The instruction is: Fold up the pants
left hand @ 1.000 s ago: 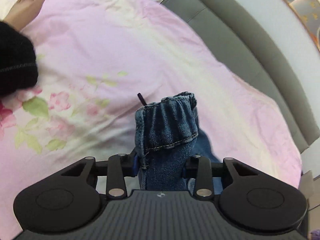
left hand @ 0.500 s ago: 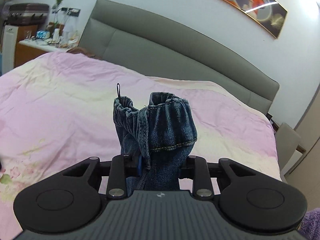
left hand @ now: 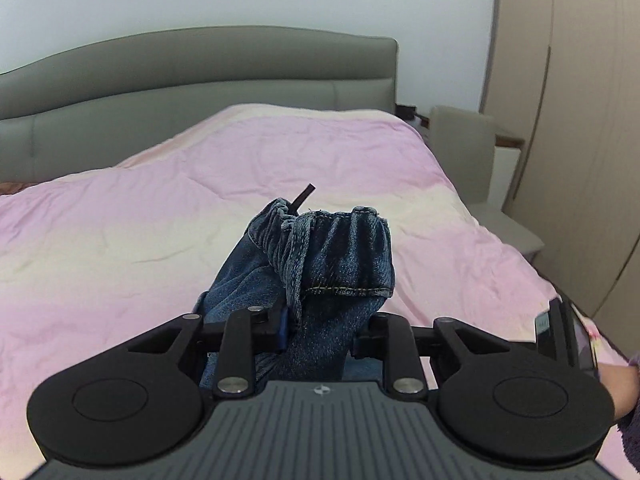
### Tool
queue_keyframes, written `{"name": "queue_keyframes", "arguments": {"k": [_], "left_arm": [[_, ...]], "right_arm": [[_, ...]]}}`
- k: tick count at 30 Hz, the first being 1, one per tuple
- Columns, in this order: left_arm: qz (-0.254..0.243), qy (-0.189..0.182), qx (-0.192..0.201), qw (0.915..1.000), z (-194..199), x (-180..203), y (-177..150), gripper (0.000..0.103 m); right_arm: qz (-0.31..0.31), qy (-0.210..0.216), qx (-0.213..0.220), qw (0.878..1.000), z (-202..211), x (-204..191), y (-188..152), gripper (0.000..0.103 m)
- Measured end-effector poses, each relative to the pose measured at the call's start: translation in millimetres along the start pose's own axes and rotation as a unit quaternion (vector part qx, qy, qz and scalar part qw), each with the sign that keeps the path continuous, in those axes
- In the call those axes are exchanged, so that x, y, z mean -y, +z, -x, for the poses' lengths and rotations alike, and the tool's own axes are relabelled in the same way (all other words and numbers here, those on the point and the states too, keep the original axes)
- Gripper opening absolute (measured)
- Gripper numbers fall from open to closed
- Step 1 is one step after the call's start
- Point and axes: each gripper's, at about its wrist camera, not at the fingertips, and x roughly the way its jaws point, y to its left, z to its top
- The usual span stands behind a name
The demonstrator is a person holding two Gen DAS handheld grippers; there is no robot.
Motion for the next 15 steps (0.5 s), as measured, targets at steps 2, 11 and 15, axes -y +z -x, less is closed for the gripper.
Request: {"name": "queue_keyframes", "arguments": {"k": [2,11,15], "left_arm": [[-0.026,-0.010,-0.026,0.9993,-25.0,33.5,-12.0,0.029],[-0.066,-0.054,-0.143,0.9861,-107.0,80.1,-69.1,0.031],[-0.085,-0.070,-0.155,0.9817,-116.9,82.1,-74.7,0.038]], "right_arm": [[-0.025,0.006,0.004,1.000,5.5,9.4,-11.3,0.095],[-0.063,0.009,-0.010,0.998,6.2,18.9,-40.7,0.095],[-0.067,-0.003,-0.025,0.997,5.6,18.7,-46.3,0.095]]}}
